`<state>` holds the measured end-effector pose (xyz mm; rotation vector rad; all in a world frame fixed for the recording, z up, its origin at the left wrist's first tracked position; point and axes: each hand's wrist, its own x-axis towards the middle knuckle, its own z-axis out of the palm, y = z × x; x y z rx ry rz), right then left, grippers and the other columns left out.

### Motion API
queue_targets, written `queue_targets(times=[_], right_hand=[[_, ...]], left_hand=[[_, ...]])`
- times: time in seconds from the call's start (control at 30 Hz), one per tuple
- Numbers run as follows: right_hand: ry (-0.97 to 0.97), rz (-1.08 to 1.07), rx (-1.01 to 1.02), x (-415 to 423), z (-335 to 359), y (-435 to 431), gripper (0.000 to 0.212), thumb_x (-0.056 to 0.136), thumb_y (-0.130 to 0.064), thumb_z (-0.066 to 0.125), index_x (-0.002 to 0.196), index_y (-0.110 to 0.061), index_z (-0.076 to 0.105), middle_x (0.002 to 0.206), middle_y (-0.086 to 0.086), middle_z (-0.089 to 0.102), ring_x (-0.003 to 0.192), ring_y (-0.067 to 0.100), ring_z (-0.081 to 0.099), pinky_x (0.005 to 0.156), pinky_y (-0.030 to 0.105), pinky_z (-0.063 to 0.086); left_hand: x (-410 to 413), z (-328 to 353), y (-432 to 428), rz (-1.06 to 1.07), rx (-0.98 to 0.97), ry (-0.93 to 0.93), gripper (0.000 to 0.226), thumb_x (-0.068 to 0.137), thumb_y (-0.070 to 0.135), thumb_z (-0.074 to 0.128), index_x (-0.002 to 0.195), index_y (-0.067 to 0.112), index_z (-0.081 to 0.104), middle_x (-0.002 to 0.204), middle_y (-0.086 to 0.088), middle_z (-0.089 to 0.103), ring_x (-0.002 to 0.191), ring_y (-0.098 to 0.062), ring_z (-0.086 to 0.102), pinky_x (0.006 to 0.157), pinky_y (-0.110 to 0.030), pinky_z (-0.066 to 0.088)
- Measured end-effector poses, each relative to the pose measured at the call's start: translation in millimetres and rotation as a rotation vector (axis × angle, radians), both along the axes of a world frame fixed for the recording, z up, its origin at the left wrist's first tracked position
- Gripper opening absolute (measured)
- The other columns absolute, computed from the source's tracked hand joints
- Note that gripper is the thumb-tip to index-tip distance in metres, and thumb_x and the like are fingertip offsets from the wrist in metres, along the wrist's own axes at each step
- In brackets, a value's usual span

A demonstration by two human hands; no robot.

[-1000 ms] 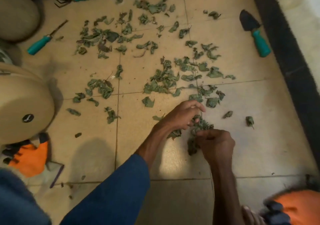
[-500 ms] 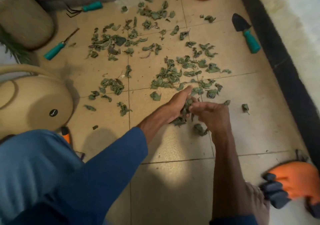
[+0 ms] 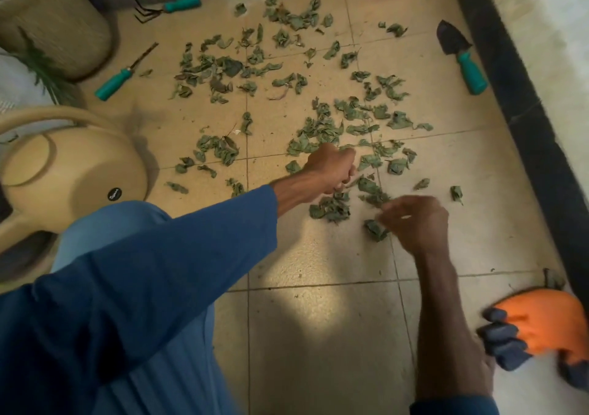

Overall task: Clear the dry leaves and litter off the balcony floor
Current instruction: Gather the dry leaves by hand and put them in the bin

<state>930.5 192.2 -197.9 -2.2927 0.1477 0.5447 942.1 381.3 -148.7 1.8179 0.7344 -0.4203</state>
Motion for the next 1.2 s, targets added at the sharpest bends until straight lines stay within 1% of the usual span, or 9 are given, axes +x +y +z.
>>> queue_targets(times=[0.1,0.27,0.43,0.5,0.63,0.83,0.93,1.0,1.2], right_hand=[[-0.01,0.003,-0.121,-24,-34,7,0.027,0.078,-0.025,0.087,0.103,-0.02,0.077,0.096,-0.002,0.077,0.073,0.013,0.068,0.07,0.027,0.056],[-0.105,-0.037,-0.025,-37,-56,6,0.011,0.081,-0.015,0.081,0.092,-0.017,0.081,0.09,0.002,0.078,0.073,0.016,0.071,0.073,0.034,0.062],[-0.142,-0.163,0.13,-15,-36,-13,0.019,0.082,-0.003,0.081,0.1,-0.008,0.078,0.094,0.003,0.076,0.07,0.001,0.066,0.059,0.001,0.046],[-0.186,-0.211,0.139,-1,-33,-14,0.029,0.079,-0.008,0.086,0.106,-0.01,0.075,0.098,0.001,0.072,0.07,0.002,0.067,0.06,0.007,0.05],[-0.142,-0.137,0.012,12,-44,-9,0.055,0.071,-0.014,0.092,0.121,-0.011,0.068,0.117,0.011,0.068,0.086,0.024,0.071,0.075,0.042,0.063],[-0.161,-0.128,-0.066,0,-54,-7,0.032,0.082,-0.017,0.083,0.111,-0.009,0.074,0.102,0.01,0.077,0.08,0.022,0.073,0.077,0.041,0.063],[-0.173,-0.175,-0.031,0,-48,-13,0.029,0.083,-0.016,0.082,0.11,-0.009,0.076,0.103,0.009,0.077,0.078,0.019,0.071,0.075,0.032,0.061],[-0.159,-0.224,0.066,4,-38,-16,0.028,0.082,-0.019,0.083,0.108,-0.011,0.077,0.101,0.005,0.077,0.073,0.013,0.07,0.069,0.026,0.059],[-0.111,-0.294,0.54,19,9,-1,0.022,0.081,-0.018,0.085,0.101,-0.013,0.079,0.096,0.009,0.076,0.084,0.026,0.076,0.076,0.043,0.064]], left_hand=[[1,-7,-7,-0.032,-0.03,0.068,0.036,0.103,0.023,0.046,0.072,0.013,0.059,0.059,-0.003,0.064,0.038,-0.01,0.042,0.039,-0.018,0.028],[6,-14,-13,-0.001,0.006,0.108,0.02,0.099,0.013,0.052,0.101,-0.001,0.065,0.071,-0.009,0.076,0.039,-0.008,0.046,0.036,-0.018,0.028],[4,-12,0,-0.064,0.01,0.102,0.027,0.099,0.014,0.052,0.074,0.009,0.06,0.074,-0.01,0.076,0.036,-0.007,0.045,0.035,-0.015,0.028],[4,-12,3,-0.082,0.0,0.106,0.029,0.099,0.017,0.051,0.072,0.011,0.059,0.075,-0.01,0.075,0.036,-0.007,0.045,0.036,-0.015,0.027],[1,-15,4,-0.12,-0.019,0.113,0.031,0.102,0.019,0.052,0.073,0.013,0.06,0.067,-0.004,0.072,0.036,-0.005,0.044,0.037,-0.015,0.03],[0,-17,2,-0.148,-0.028,0.114,0.032,0.103,0.022,0.053,0.073,0.013,0.06,0.066,-0.002,0.071,0.034,-0.005,0.044,0.037,-0.015,0.029],[-1,-19,1,-0.124,-0.025,0.114,0.034,0.103,0.026,0.051,0.073,0.014,0.06,0.062,0.0,0.068,0.035,-0.007,0.043,0.041,-0.016,0.03],[-2,-19,0,-0.093,-0.06,0.115,0.035,0.104,0.028,0.05,0.073,0.014,0.059,0.062,0.0,0.065,0.035,-0.008,0.042,0.044,-0.019,0.03],[-3,-15,-6,-0.013,-0.173,0.15,0.037,0.107,0.034,0.042,0.083,0.011,0.059,0.068,-0.003,0.061,0.036,-0.009,0.039,0.038,-0.016,0.021]])
